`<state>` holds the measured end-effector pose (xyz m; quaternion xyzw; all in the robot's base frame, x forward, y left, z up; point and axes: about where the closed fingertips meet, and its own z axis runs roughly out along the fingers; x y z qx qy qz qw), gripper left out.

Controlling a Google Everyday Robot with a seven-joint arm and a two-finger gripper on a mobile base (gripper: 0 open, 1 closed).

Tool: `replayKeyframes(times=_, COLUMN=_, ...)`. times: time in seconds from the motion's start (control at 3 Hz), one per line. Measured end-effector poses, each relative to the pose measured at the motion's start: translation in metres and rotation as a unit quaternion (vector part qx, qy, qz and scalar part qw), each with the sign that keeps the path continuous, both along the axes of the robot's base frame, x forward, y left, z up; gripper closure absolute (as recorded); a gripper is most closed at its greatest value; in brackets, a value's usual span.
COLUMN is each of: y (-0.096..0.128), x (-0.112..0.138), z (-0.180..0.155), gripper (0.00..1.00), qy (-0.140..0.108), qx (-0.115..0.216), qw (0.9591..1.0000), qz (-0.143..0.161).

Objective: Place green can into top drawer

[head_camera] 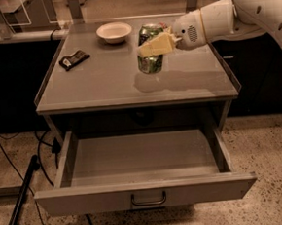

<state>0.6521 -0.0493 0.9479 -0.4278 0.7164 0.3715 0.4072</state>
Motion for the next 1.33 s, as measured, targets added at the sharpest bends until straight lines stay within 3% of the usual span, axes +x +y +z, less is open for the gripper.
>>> replayKeyframes(times=0.33, y=-0.002, x=-0.018, z=0.008, gripper=1.0, qy=0.0, qx=0.005, qw=1.0, qz=0.004)
replayKeyframes(times=0.67, y=-0.008, x=-0.055, z=0.027, gripper=1.0, qy=-0.014, qx=0.012, qw=0.9998, qz=0.004)
replayKeyframes(times=1.0, y=-0.015, x=-0.113, z=0.044, gripper=1.0, qy=-0.037, qx=0.006, qw=0.9993, qz=0.003)
replayKeyframes(times=1.33, y=-0.017, x=-0.154, z=0.016, gripper=1.0, qy=-0.06, qx=-0.004, qw=0.9981, qz=0.01)
